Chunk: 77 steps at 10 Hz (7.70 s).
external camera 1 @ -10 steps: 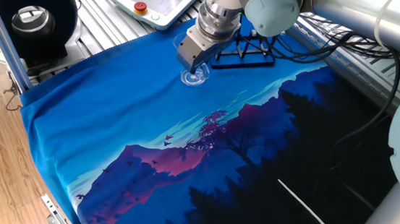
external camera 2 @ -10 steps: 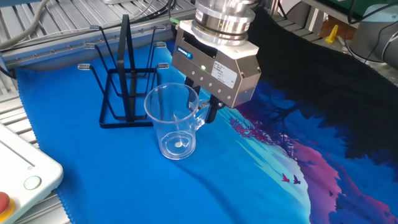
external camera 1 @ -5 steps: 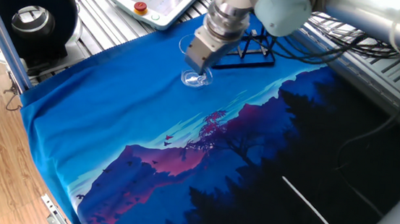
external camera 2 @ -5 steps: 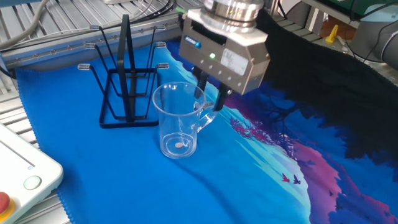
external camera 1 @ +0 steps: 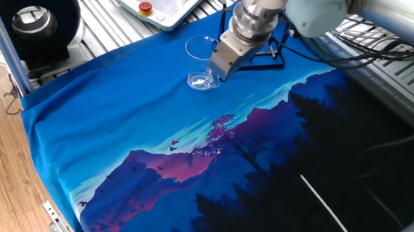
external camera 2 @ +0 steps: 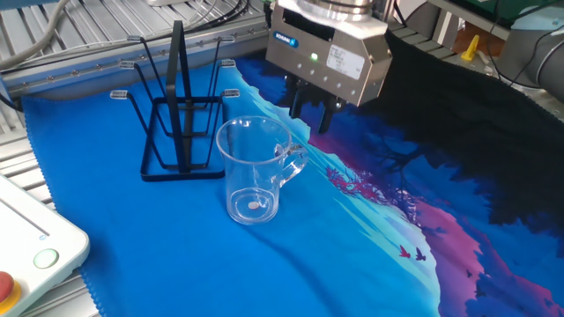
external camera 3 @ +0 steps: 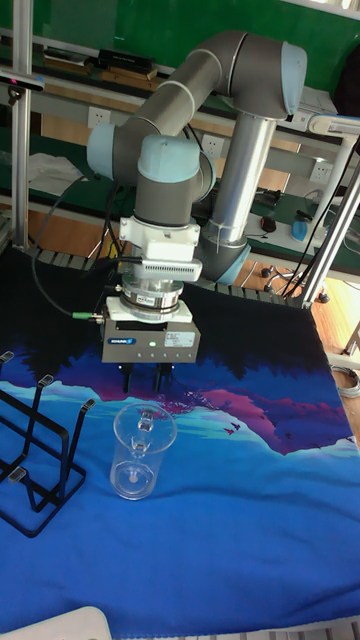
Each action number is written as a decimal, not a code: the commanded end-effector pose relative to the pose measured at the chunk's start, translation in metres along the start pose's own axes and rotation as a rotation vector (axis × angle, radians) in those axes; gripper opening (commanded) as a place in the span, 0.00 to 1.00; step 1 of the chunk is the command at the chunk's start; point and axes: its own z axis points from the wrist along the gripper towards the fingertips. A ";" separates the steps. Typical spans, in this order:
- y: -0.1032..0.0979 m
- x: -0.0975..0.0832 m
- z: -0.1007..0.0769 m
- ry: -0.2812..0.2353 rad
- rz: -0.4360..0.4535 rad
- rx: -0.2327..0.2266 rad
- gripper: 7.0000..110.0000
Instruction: Put the cup on the cup rack
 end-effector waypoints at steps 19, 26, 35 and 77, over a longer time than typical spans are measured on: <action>0.011 0.063 -0.037 -0.116 0.134 0.040 0.36; 0.018 0.058 -0.004 -0.148 0.121 0.031 0.36; 0.025 0.076 -0.001 -0.072 0.137 0.005 0.36; 0.030 0.042 0.047 -0.250 -0.009 0.004 0.57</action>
